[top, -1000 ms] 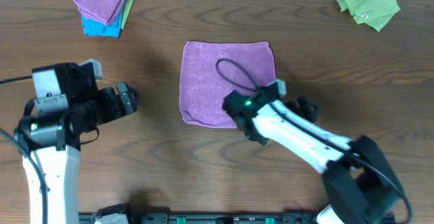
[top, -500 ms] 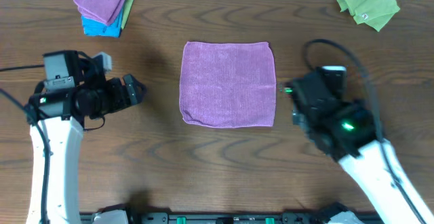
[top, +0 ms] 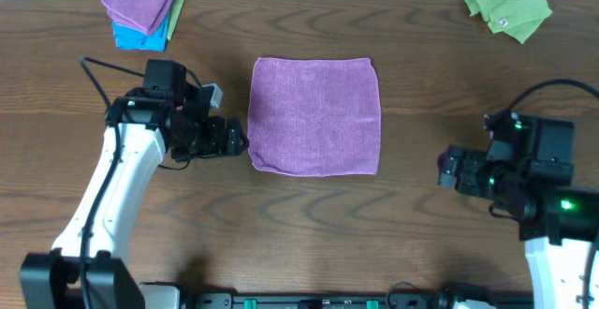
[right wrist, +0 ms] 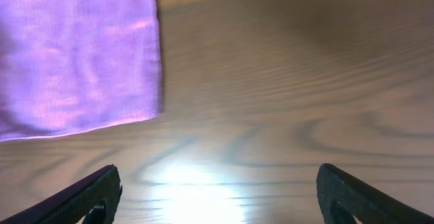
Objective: Fold the cloth
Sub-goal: 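Grasp the cloth's near left and right corners with both grippers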
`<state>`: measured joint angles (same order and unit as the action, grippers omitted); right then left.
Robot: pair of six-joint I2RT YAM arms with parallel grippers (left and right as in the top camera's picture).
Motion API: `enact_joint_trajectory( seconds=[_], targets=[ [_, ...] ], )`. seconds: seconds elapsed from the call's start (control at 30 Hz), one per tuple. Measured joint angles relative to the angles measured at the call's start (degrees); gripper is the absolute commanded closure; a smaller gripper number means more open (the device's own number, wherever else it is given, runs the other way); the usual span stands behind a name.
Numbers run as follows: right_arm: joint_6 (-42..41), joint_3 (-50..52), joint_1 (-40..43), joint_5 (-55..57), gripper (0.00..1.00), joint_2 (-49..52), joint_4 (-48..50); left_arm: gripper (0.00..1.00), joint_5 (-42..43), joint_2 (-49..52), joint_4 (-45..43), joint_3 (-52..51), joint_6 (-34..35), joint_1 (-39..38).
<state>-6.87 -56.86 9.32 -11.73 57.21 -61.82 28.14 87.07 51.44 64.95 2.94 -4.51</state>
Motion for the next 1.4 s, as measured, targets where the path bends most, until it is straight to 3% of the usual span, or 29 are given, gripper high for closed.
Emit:
enact_joint_trajectory(
  seconds=[0.27,0.47,1.13,1.4],
  targets=[
    [5.29,14.93,6.47,-25.51,0.14,3.91,10.27,0.08,1.97,4.20,0.79,0.00,1.25,-0.13],
    [5.95,20.31,6.51,-35.41,0.14,12.35,18.05,0.08,4.17,6.97,0.79,0.00,3.06,-2.14],
    [6.03,20.31,4.02,-41.57,0.18,31.91,33.40,0.14,6.21,17.14,-1.31,0.00,8.33,-6.58],
    [3.43,20.31,2.38,-41.44,0.19,35.12,40.85,0.25,6.38,17.70,-3.96,0.00,11.76,-6.58]
  ],
)
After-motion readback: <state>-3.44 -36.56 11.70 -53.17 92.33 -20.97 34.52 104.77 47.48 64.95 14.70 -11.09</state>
